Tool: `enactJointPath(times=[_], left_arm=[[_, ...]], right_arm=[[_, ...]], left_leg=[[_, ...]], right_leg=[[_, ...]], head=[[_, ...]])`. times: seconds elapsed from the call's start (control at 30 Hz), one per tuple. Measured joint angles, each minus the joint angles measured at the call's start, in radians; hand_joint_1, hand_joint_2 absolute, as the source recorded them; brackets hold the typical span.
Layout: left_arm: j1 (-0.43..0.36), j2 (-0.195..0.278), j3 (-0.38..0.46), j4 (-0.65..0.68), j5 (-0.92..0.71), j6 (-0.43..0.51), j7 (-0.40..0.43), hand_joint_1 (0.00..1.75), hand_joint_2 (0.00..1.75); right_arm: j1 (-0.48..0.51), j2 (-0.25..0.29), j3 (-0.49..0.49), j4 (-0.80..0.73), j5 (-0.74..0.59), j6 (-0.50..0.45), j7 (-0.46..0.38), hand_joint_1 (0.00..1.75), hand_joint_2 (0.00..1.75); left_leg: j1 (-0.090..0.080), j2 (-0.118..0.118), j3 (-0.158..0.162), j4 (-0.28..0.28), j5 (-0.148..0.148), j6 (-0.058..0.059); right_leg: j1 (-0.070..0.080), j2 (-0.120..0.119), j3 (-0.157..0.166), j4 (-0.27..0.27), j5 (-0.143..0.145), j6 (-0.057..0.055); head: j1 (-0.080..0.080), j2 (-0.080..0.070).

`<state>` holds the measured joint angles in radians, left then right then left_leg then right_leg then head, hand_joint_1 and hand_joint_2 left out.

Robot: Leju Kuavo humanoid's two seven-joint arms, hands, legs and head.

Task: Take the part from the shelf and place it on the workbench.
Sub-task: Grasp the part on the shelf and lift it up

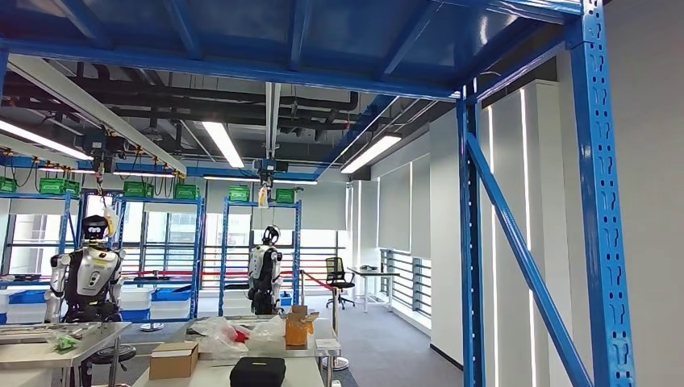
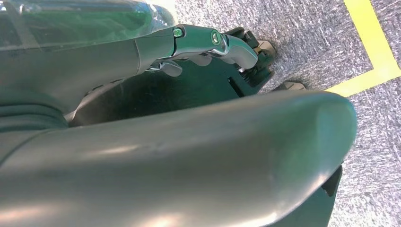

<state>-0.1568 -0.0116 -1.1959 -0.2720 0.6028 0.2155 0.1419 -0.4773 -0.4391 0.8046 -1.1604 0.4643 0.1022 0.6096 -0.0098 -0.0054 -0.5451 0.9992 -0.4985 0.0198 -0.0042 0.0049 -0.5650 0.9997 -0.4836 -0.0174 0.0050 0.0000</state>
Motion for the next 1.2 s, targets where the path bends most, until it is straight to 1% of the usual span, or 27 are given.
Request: enactJointPath(times=[0.17, 0.4, 0.63, 0.67, 0.7, 0.73, 0.77, 0.8, 0.83, 0.87, 1.2], left_arm=[[0.0, 0.001, 0.0, 0.0, -0.003, -0.003, 0.0, 0.0, 0.0], [-0.005, 0.004, 0.0, 0.0, -0.009, -0.019, 0.0, 0.0, 0.0], [-0.011, 0.005, 0.0, 0.0, -0.009, -0.029, 0.0, 0.0, 0.0], [-0.011, 0.005, 0.0, 0.0, -0.009, -0.029, 0.0, 0.0, 0.0], [-0.011, 0.005, 0.0, 0.0, -0.009, -0.03, 0.0, 0.0, 0.0], [-0.011, 0.005, 0.0, 0.0, -0.008, -0.03, 0.0, 0.0, 0.0], [-0.011, 0.006, 0.0, 0.0, -0.008, -0.03, 0.0, 0.0, 0.0], [-0.011, 0.006, 0.0, 0.0, -0.008, -0.03, 0.0, 0.0, 0.0], [-0.011, 0.006, 0.0, 0.0, -0.008, -0.03, 0.0, 0.0, 0.0], [-0.011, 0.006, 0.0, 0.0, -0.008, -0.03, 0.0, 0.0, 0.0], [-0.011, 0.007, 0.001, 0.0, -0.008, -0.026, 0.0, 0.0, 0.0]], right_arm=[[-0.013, 0.0, 0.02, 0.013, 0.01, 0.032, 0.0, 0.0, 1.75], [-0.027, 0.0, 0.048, 0.035, 0.056, 0.164, 0.0, 0.0, 1.75], [-0.031, 0.001, 0.061, 0.05, 0.09, 0.208, 0.0, 0.0, 1.75], [-0.031, 0.001, 0.062, 0.052, 0.094, 0.211, 0.0, 0.23, 1.75], [-0.032, 0.001, 0.062, 0.053, 0.098, 0.214, 0.0, 0.55, 1.75], [-0.032, 0.001, 0.063, 0.054, 0.102, 0.216, 0.0, 0.89, 1.75], [-0.032, 0.001, 0.064, 0.056, 0.106, 0.217, 0.0, 1.33, 1.75], [-0.032, 0.001, 0.065, 0.057, 0.109, 0.219, 0.0, 1.54, 1.75], [-0.032, 0.001, 0.065, 0.058, 0.111, 0.22, 0.0, 1.65, 1.75], [-0.033, 0.002, 0.066, 0.058, 0.115, 0.22, 0.0, 1.75, 1.75], [-0.055, 0.003, 0.066, 0.06, 0.129, 0.214, 0.0, 1.75, 1.75]], left_leg=[[0.0, 0.0, 0.0, 0.0, 0.0, 0.0], [0.0, 0.0, 0.0, 0.0, 0.0, 0.0], [0.0, 0.0, 0.0, 0.0, 0.0, 0.0], [0.0, 0.0, 0.0, 0.0, 0.0, 0.0], [0.0, 0.0, 0.0, 0.0, 0.0, 0.0], [0.0, 0.0, 0.0, 0.0, 0.0, 0.0], [0.0, 0.0, 0.0, 0.0, 0.0, 0.0], [0.0, 0.0, 0.0, 0.0, 0.0, 0.0], [0.0, 0.0, 0.0, 0.0, 0.0, 0.0], [0.0, 0.0, 0.0, 0.0, 0.0, 0.0], [0.0, 0.0, 0.004, 0.0, 0.0, 0.0]], right_leg=[[0.0, 0.0, 0.0, 0.0, 0.0, 0.0], [0.0, 0.0, 0.0, 0.0, 0.0, 0.0], [0.0, 0.0, 0.0, 0.0, 0.0, 0.0], [0.0, 0.0, 0.0, 0.0, 0.0, 0.0], [0.0, 0.0, 0.0, 0.0, 0.0, 0.0], [0.0, 0.0, 0.001, 0.0, 0.0, 0.0], [0.0, 0.0, 0.001, 0.0, 0.0, 0.0], [0.0, 0.0, 0.001, 0.0, 0.0, 0.0], [0.0, 0.0, 0.001, 0.0, 0.0, 0.0], [0.0, 0.0, 0.001, 0.0, 0.0, 0.0], [0.0, 0.0, 0.003, 0.0, 0.0, 0.0]], head=[[0.0, 0.0], [0.0, 0.0], [0.0, 0.0], [0.0, 0.0], [0.0, 0.0], [0.0, 0.0], [0.0, 0.0], [0.0, 0.0], [0.0, 0.0], [0.0, 0.0], [0.0, 0.0]])
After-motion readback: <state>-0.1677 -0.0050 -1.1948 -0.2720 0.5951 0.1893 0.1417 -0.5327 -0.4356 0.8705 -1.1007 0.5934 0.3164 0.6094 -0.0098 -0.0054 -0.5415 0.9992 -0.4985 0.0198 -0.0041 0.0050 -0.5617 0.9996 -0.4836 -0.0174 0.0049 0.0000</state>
